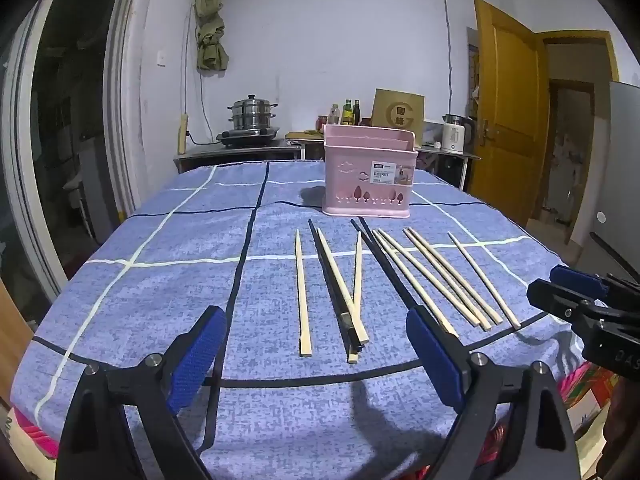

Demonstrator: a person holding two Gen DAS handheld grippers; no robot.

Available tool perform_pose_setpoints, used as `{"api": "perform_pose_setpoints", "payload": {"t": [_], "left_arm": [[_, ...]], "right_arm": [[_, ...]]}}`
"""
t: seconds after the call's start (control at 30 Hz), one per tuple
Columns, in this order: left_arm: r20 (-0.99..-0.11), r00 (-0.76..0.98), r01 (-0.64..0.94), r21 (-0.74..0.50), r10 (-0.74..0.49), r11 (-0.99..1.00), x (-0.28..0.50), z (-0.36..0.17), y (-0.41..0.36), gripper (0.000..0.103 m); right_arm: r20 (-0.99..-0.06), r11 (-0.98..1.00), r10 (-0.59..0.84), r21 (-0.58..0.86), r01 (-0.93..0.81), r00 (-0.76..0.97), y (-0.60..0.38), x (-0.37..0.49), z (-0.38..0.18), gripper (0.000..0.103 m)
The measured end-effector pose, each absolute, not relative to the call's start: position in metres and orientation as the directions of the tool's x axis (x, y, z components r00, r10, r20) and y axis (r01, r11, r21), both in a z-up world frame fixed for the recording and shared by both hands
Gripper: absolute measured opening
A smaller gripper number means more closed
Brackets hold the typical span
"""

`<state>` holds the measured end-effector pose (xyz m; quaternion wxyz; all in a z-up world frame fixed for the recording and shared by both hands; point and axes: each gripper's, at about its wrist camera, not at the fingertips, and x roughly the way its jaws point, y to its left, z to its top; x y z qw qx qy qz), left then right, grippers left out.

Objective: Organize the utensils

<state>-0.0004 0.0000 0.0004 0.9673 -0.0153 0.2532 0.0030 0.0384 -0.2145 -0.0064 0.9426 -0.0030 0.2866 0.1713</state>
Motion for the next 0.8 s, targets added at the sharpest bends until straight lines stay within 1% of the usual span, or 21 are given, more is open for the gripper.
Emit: {"api": "perform_pose_setpoints", "payload": {"t": [0.37, 0.43, 0.8], "left_arm": [[-0.479, 0.878, -0.019, -0.039, -0.002, 0.999, -0.0026, 0.0028, -0.0021, 0.091], [-0.483, 0.876, -0.018, -0.045, -0.006, 0.999, -0.0045, 0.0073, 0.0035, 0.088], [-0.494, 0.870, -0.024, -0.050, -0.004, 0.998, -0.0045, 0.0052, 0.0032, 0.088]], "right_arm": [[-0.541, 0.942, 0.320, 0.091, -0.324, 0.778, -0.2139, 0.0382, -0.0068, 0.054], [-0.541, 0.942, 0.320, 0.092, -0.324, 0.778, -0.2142, 0.0378, -0.0069, 0.054], [-0.540, 0.941, 0.321, 0.093, -0.324, 0.778, -0.2141, 0.0378, -0.0069, 0.054]]}}
